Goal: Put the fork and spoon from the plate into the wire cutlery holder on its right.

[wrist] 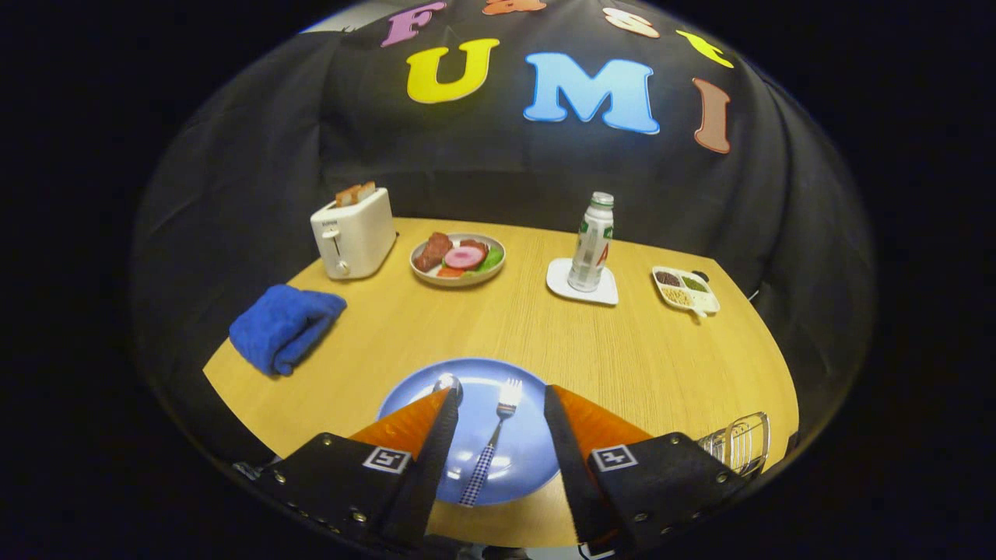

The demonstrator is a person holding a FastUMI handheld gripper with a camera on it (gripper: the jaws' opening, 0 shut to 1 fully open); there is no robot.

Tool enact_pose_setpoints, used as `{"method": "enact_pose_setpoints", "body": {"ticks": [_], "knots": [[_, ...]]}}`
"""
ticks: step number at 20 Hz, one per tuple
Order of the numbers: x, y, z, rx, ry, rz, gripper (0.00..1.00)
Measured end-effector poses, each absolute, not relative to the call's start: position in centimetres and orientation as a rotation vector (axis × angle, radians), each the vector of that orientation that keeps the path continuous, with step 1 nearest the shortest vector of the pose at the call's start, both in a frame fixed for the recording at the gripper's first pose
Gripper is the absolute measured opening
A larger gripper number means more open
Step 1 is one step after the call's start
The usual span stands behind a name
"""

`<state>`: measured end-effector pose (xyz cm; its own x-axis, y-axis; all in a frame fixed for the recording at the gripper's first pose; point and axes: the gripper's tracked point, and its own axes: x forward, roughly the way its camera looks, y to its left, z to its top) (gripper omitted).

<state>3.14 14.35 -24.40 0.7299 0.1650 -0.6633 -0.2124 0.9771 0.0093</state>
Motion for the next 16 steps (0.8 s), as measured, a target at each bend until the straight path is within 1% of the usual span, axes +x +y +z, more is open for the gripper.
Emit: {"method": "enact_pose_setpoints", "body": {"ticks": [1,8,9,10,11,12,14,15,16], "knots": [[2.8,14.1,-25.3,-0.065,0.762,0.195,0.66],[-0.2,14.9,-31.1,-0.103,1.028,0.191,0.66],[-0.4,15.3,-31.8,-0.099,1.072,0.223,0.66],[-0.6,15.1,-33.1,-0.102,1.114,0.217,0.43],[-1.2,14.8,-32.8,-0.117,1.168,0.217,0.20],[-2.0,14.8,-34.0,-0.134,1.214,0.222,0.21],[-2.3,14.9,-33.7,-0.156,1.262,0.232,0.21],[-2.2,14.9,-35.5,-0.160,1.267,0.240,0.14],[-2.5,14.9,-34.1,-0.178,1.289,0.244,0.08]]}}
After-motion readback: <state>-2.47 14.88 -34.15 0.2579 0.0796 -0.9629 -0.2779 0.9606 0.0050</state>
